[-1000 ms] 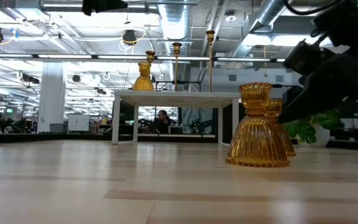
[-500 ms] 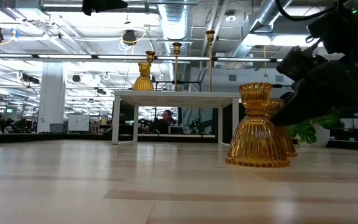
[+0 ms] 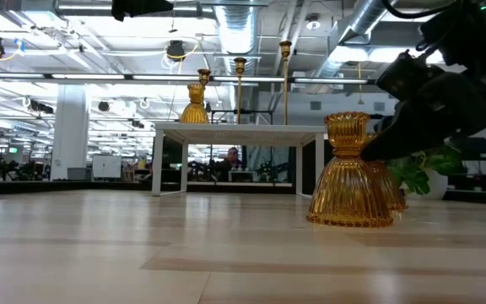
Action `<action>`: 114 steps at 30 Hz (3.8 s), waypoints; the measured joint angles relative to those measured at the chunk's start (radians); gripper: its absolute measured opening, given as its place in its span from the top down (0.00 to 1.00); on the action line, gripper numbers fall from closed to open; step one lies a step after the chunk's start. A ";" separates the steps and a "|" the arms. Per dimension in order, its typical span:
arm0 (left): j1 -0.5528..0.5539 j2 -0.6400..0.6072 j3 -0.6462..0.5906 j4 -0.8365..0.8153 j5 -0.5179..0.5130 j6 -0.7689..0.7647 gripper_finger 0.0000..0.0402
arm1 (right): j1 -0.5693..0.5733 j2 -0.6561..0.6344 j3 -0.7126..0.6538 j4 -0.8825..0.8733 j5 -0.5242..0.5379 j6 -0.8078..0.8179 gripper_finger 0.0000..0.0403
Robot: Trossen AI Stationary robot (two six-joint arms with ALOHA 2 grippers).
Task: Pick & Place candle stick holders
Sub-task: Put the top orange candle holder on the shelf aligned with the medium gold candle holder
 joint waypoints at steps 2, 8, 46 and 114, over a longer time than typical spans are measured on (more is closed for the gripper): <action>0.000 0.000 0.000 0.001 0.000 0.000 0.22 | 0.000 -0.001 0.001 -0.002 -0.001 -0.009 0.70; 0.000 0.000 0.000 0.002 0.000 0.000 0.22 | 0.003 0.000 0.000 0.006 -0.003 -0.023 0.70; 0.000 -0.003 0.000 0.004 0.000 0.004 0.22 | -0.536 0.111 0.751 -0.398 -0.295 -0.475 0.67; 0.000 -0.023 0.000 0.028 0.000 0.057 0.22 | -0.668 0.444 0.830 -0.022 -0.411 -0.439 0.29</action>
